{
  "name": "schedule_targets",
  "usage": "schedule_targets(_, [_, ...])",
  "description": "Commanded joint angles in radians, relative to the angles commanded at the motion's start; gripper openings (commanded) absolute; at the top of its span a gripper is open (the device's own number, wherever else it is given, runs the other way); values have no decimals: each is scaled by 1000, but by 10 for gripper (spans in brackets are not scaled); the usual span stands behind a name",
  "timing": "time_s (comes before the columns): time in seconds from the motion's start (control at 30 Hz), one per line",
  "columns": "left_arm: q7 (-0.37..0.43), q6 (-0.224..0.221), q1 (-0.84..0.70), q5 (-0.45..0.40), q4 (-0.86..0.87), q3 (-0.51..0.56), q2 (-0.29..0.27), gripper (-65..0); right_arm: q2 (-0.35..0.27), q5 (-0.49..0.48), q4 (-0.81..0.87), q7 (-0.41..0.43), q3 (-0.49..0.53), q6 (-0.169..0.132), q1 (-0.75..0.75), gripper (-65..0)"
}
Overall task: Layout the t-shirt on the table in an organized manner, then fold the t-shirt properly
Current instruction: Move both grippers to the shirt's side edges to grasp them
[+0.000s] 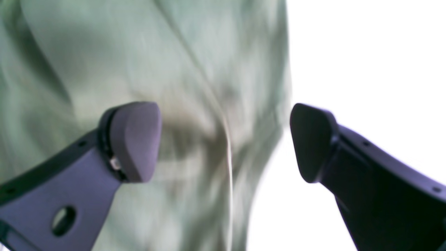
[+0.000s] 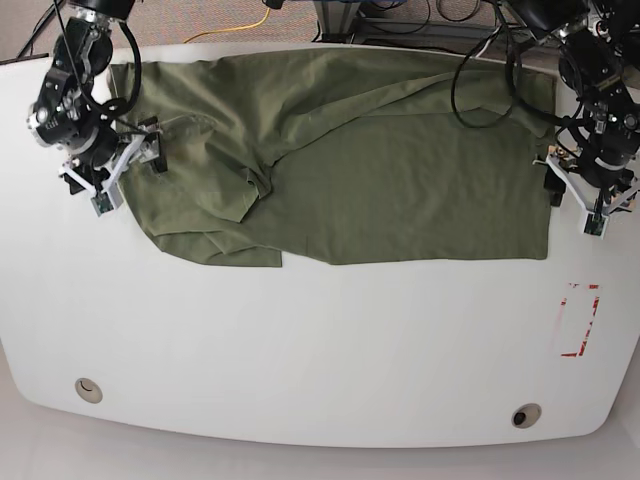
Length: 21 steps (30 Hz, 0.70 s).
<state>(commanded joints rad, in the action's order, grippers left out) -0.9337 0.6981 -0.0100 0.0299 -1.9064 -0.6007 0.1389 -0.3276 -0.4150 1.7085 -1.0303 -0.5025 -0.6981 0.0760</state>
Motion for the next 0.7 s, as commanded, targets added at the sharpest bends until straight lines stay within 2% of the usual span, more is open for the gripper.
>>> schedule_targets(0.1, [0, 0, 44, -15, 15, 0, 0, -246, -15, 0, -71, 0, 8, 0, -68, -103])
schedule_targets(0.3, [0, 0, 175, -75, 173, -2, 6, -246, -43, 0, -269, 17, 75, 0, -238, -103])
schedule_targets(0.4, [31, 0, 219, -103, 261, -2, 23, -247, -61, 0, -367, 71, 109, 0, -301, -103])
schedule_targets(0.57, [127, 0, 236, -114, 333, 0, 25, -247, -92, 0, -531, 157, 181, 0, -381, -106])
schedule_targets(0.7, [150, 0, 239, -114, 371, 0, 26, -247, -100, 0, -671, 233, 218, 0, -425, -108])
